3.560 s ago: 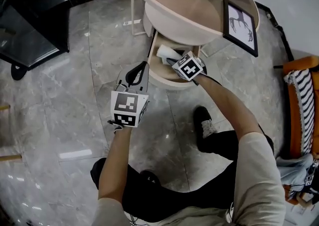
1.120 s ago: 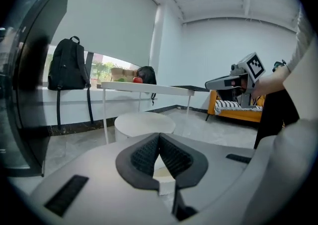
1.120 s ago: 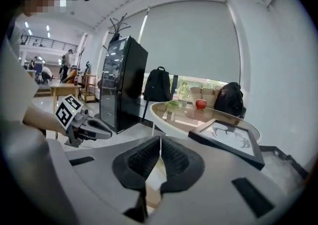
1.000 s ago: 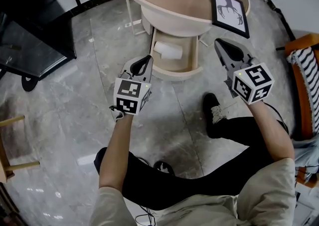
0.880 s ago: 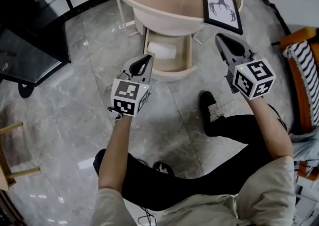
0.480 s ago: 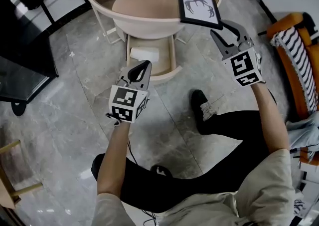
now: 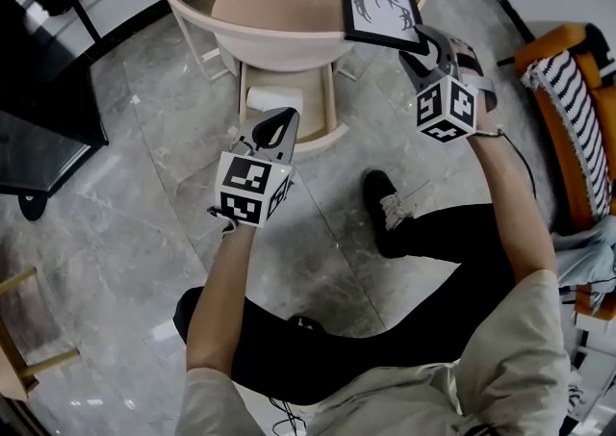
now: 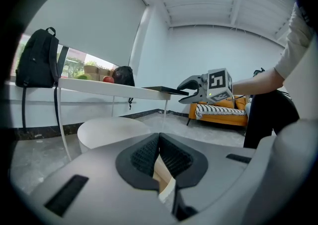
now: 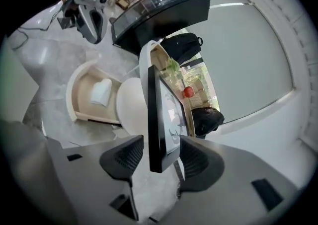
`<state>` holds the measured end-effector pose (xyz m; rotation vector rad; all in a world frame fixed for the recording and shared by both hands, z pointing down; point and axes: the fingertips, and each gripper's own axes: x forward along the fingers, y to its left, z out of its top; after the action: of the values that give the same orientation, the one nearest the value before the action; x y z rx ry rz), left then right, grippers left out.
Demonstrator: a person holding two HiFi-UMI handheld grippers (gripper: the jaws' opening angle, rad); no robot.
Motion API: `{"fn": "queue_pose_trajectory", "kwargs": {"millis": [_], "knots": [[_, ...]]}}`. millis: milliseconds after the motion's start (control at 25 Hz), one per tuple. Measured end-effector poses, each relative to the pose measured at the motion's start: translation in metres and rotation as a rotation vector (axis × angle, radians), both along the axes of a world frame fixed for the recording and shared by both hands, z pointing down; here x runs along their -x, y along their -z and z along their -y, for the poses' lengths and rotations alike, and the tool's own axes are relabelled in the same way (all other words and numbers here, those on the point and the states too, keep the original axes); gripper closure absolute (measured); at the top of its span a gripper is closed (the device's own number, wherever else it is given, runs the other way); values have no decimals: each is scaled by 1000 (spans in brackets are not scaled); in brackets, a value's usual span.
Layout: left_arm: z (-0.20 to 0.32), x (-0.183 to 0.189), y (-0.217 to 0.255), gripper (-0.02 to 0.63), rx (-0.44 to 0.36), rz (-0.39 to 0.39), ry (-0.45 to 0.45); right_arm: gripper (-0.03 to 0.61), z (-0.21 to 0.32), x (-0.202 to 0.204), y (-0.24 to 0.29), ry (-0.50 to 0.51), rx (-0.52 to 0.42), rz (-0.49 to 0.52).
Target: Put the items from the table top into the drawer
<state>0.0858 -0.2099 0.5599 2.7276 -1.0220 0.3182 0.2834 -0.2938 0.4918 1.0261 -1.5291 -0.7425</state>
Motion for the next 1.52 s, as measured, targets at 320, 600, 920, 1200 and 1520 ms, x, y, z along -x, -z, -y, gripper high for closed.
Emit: {"fn": "queue_pose_trajectory", "kwargs": {"millis": [320,600,920,1200,1520], "knots": [[2,-7,12,594,-16,-23,-3,413,14,5,-4,23,-78,-203],[8,14,8,595,25,-77,48,508,-3,4,21,16,-178,-198],[1,31,4,595,33,-69,61,537,-26,19,69,24,-294,-142],[5,65,20,594,10,-98,130,537,-41,81,99,152,-383,-78],[8,169,39,595,-14,-191,367,537,-69,177,91,419,-413,-20]]}}
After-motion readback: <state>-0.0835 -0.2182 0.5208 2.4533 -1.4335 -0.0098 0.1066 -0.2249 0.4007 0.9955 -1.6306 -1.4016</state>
